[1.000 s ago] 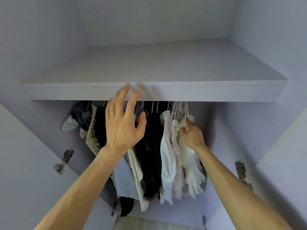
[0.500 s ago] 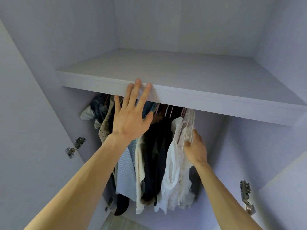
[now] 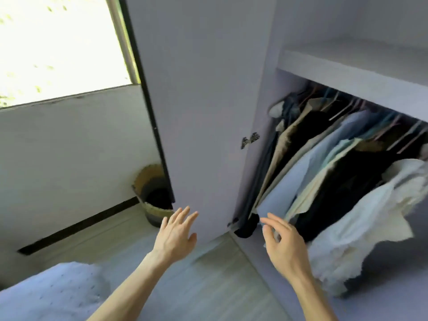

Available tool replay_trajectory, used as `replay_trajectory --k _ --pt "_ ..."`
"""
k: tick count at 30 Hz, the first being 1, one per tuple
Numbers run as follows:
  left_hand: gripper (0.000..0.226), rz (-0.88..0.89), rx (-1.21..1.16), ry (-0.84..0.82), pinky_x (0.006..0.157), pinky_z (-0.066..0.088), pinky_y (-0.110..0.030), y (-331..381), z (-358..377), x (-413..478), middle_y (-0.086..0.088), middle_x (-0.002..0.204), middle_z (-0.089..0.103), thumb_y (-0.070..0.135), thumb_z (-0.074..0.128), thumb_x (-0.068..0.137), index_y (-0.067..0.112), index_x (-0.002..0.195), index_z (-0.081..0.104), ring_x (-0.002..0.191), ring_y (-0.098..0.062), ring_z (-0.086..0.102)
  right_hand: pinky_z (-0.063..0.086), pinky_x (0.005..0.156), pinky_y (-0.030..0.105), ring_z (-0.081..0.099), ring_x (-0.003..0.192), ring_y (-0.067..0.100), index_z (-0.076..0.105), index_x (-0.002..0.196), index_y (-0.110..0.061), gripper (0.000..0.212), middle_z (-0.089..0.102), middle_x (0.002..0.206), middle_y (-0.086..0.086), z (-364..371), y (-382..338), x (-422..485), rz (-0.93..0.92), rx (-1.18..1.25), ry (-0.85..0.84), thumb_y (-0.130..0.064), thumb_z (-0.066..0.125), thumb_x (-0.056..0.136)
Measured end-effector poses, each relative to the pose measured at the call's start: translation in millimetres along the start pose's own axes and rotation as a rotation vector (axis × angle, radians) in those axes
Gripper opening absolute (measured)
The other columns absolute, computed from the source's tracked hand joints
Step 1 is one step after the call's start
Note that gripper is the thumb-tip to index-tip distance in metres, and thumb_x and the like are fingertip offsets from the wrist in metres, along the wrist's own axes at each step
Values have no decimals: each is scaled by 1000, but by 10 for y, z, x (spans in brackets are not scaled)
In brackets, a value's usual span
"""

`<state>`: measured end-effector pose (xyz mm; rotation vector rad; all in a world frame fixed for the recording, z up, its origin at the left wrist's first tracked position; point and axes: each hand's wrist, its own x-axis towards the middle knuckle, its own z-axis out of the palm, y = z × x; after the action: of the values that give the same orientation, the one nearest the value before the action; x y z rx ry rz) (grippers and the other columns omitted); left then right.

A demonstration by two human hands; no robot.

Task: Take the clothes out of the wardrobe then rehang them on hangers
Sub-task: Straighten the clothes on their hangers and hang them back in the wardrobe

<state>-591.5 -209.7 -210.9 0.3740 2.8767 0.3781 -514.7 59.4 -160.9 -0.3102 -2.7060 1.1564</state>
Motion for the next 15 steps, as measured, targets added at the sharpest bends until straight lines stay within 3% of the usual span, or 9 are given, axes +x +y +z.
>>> replay_trajectory --k 3,8,11,15 --pt "63 -267 -19 -60 121 13 -44 -931 200 -949 5 167 11 38 46 99 34 157 20 154 -19 7 33 112 25 52 129 15 75 114 -23 23 63 133 -6 752 -511 -356 -183 -60 -244 -17 64 94" --pt "63 -750 -127 -78 121 21 -46 -2006 540 -2788 3 165 19 41 46 97 32 156 26 151 -17 19 20 116 19 37 141 9 65 129 -30 33 54 144 -10 1878 -1278 -1013 -522 -162 -682 -29 59 97" --pt "61 -1009 -220 -27 118 27 -46 -2228 725 -3931 3 162 26 41 46 97 31 155 28 148 -16 25 13 116 16 29 145 7 55 138 -35 39 47 150 -13 2431 -1741 -1474 -760 -238 -881 -35 55 99" --pt "61 -1349 -363 88 117 29 -43 -2050 997 -5173 4 160 30 39 45 97 30 155 27 146 -20 30 22 118 25 25 147 7 47 142 -42 42 41 152 -19 2911 -2261 -2167 -1069 -297 -1078 -45 49 100"
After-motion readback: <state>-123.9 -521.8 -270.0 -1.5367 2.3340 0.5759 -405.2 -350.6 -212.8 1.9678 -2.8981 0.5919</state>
